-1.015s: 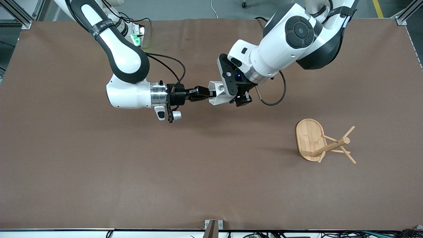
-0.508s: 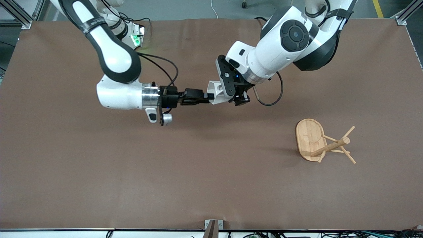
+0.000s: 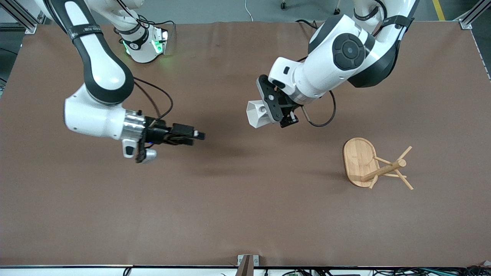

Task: Hang cup on rack
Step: 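Carry the cup toward the rack with the left gripper while the right gripper withdraws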

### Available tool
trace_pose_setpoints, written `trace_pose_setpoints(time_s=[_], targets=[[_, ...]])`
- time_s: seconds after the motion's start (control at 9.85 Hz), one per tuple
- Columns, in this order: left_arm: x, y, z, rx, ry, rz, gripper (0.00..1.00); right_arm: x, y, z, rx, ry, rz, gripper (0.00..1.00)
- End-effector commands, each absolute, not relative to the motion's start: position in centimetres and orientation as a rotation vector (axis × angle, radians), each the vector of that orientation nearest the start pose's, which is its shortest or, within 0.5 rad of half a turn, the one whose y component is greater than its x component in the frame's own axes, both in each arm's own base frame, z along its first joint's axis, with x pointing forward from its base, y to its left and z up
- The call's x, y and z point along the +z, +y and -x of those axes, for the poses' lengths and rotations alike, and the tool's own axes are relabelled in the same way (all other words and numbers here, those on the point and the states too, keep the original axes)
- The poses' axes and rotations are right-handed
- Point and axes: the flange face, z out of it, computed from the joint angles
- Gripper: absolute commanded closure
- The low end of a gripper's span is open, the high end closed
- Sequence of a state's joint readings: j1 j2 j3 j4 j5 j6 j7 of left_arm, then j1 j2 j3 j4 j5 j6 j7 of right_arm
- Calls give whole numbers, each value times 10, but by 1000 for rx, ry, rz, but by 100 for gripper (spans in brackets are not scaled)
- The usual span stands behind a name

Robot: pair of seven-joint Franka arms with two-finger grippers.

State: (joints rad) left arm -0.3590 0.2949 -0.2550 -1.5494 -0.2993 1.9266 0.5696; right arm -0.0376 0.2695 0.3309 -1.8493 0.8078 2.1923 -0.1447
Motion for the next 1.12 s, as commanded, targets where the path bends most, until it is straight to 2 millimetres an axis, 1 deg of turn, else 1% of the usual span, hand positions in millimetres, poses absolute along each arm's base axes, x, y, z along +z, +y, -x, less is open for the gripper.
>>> trace_pose_setpoints(time_s=[0.0,0.1,0.2,0.3,0.41,0.51,0.61,0.71,0.81,0.91,1.02], targets=[[482,-352,-557,-69,1520,3154,99,407,125,-607,-71,24,2664,0],[484,-341,-564,-61,1377,3210,99,404,96,-612,-93,6,2757,0],[486,-336,-568,-50,1214,3242,99,406,72,-615,-118,-21,2844,0],[489,-333,-570,-43,1066,3268,99,421,51,-622,-163,-100,2964,0],[494,-333,-572,-60,981,3262,100,449,35,-629,-132,-222,3119,0],[487,-331,-576,-37,862,3276,100,484,10,-634,-99,-140,3185,0],[480,-329,-580,-36,822,3245,100,511,-9,-636,-104,77,3204,0],[478,-322,-583,-47,821,3197,100,531,-13,-634,-112,241,3197,0],[472,-312,-587,-12,793,3193,100,568,-15,-626,-164,287,3199,0],[471,-304,-590,4,772,3196,100,603,-15,-610,-194,309,3204,0],[467,-287,-597,14,742,3201,100,638,-17,-587,-231,344,3198,0]])
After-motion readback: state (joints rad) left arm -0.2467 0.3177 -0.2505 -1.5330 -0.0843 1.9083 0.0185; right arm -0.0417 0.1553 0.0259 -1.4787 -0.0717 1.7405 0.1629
